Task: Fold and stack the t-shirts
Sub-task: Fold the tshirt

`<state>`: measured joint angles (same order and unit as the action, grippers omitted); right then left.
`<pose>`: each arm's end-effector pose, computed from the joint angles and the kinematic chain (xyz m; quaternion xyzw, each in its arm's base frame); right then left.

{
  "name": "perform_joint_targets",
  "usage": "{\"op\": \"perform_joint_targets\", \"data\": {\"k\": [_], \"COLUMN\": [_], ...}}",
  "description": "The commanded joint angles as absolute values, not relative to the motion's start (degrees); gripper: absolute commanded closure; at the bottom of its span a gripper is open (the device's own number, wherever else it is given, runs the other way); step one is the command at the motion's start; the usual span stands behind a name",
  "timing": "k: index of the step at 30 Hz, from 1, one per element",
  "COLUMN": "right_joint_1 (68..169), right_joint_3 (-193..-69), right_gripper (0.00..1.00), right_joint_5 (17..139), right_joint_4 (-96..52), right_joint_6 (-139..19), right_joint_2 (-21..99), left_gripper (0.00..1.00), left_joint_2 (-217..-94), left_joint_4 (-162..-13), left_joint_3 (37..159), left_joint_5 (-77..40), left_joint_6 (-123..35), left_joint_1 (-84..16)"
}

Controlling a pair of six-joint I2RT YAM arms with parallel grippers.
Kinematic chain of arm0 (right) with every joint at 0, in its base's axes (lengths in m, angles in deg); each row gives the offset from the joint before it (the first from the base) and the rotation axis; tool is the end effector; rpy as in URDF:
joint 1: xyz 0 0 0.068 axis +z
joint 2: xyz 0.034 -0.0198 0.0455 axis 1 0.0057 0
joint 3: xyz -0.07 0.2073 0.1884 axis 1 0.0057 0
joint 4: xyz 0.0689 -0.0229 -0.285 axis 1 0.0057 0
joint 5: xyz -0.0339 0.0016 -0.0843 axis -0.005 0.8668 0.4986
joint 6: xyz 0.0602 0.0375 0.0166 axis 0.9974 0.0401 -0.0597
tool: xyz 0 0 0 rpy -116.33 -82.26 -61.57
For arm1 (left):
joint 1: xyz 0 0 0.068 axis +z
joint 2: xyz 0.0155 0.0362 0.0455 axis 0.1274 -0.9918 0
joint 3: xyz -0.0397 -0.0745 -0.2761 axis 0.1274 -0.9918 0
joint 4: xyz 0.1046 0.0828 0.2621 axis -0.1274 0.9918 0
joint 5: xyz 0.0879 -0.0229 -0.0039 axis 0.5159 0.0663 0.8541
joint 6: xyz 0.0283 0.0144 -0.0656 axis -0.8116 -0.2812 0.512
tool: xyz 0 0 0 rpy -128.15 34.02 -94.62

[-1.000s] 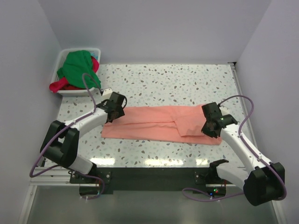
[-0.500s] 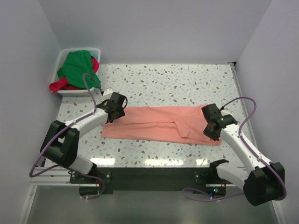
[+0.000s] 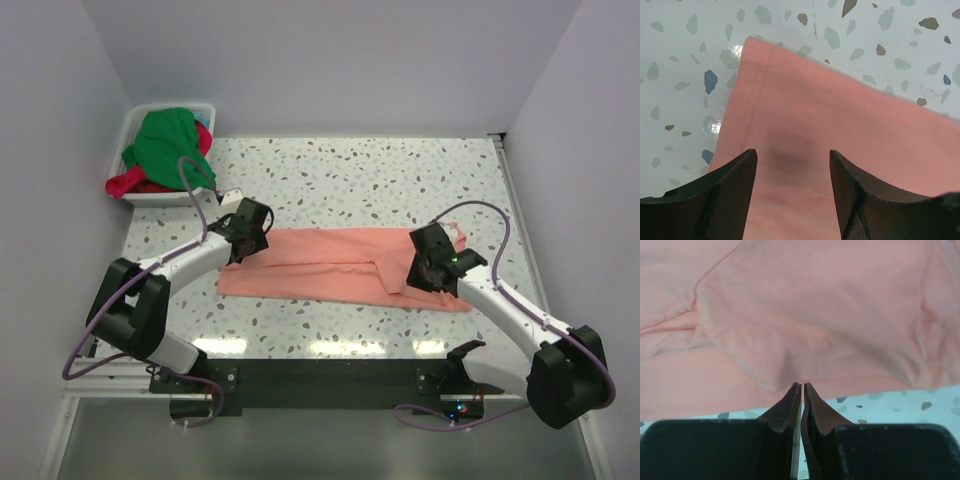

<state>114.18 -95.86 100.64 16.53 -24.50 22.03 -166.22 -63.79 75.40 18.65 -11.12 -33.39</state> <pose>0.2241 0.0854 0.1913 0.1802 0.9472 0.0267 0.2640 0.3082 -0.1183 0.1670 -0.2147 0.9095 0.0430 0.3535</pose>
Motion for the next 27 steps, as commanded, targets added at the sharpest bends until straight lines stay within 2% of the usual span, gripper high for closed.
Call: {"op": "perform_joint_targets", "data": {"k": [1, 9, 15, 27], "right_joint_1": [115.4, 118.9, 122.9, 123.8], "right_joint_3": [-94.3, -96.4, -97.8, -97.6], "right_gripper": [0.88, 0.71, 0.67, 0.63], "right_joint_5": [93.8, 92.3, 94.6, 100.4], "right_joint_4": [7.2, 2.1, 2.6, 3.1], "right_joint_6": [-27.1, -28.6, -27.6, -27.6], "right_joint_2": [23.1, 29.3, 32.5, 36.4], "left_gripper": [0.36, 0.36, 0.36, 0.36], "left_joint_2": [-165.9, -166.3, -166.6, -167.0], "left_joint_4": [-65.0, -64.7, -64.7, -65.0], "left_joint_3": [75.8, 76.1, 76.2, 76.0], "left_joint_5": [19.9, 20.0, 20.0, 19.7], "left_joint_6": [-11.3, -11.4, -11.2, -11.4], "left_joint_1": [-33.8, -33.8, -33.8, -33.9]}}
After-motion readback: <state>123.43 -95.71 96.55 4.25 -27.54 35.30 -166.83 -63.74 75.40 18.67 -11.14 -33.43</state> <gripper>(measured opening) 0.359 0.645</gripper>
